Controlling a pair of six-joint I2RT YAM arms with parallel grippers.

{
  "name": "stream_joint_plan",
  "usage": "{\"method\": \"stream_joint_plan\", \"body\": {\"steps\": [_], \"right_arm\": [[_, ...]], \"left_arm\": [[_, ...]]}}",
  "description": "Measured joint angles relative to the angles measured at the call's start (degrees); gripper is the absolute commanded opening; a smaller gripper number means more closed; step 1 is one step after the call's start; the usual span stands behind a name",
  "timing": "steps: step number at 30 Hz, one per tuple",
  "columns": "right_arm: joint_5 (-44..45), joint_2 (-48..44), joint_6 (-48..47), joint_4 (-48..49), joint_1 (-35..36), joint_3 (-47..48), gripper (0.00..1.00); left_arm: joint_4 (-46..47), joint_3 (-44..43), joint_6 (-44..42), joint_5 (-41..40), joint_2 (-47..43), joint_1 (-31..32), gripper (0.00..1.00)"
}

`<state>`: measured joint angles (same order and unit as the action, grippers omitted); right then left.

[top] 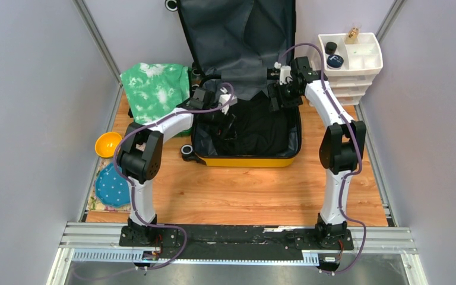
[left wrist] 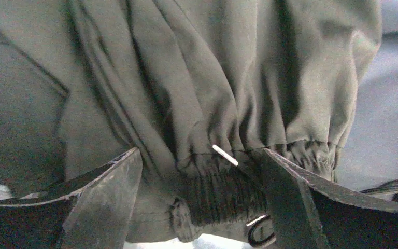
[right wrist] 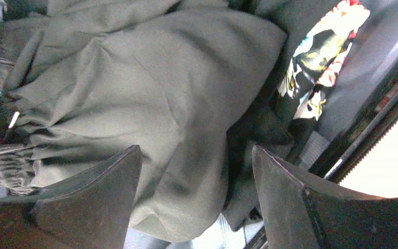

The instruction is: Open, take out, and arrange the luggage

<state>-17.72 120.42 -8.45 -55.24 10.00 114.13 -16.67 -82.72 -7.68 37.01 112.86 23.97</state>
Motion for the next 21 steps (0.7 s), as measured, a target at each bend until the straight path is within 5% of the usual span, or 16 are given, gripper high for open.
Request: {"method": "stream_joint_plan", "body": {"steps": [1,2,5,21], "right_arm": [[0.5,-0.2,0.0,-0.1,0.0,-0.5,0.82],[0.8,-0.5,0.0,-0.2,0.0,-1.0,0.82],[1.2,-1.6,-0.1,-0.7,0.0,-2.4,0.81],[-7.7,-7.6,-4.7,-0.3,0.5,-3.3,0.80]], "left_arm": [[-0.9,0.0,-0.6,-0.5,0.6,0.6,0.71],[-1.7,0.0,-1.0,-0.7,1.0,1.1,0.40],[-3.0,0.0,-2.9,0.0,2.1,1.7,0.00],[6.9,-17.4,-5.7,-2.4,9.3,-1.1,0.00]]}}
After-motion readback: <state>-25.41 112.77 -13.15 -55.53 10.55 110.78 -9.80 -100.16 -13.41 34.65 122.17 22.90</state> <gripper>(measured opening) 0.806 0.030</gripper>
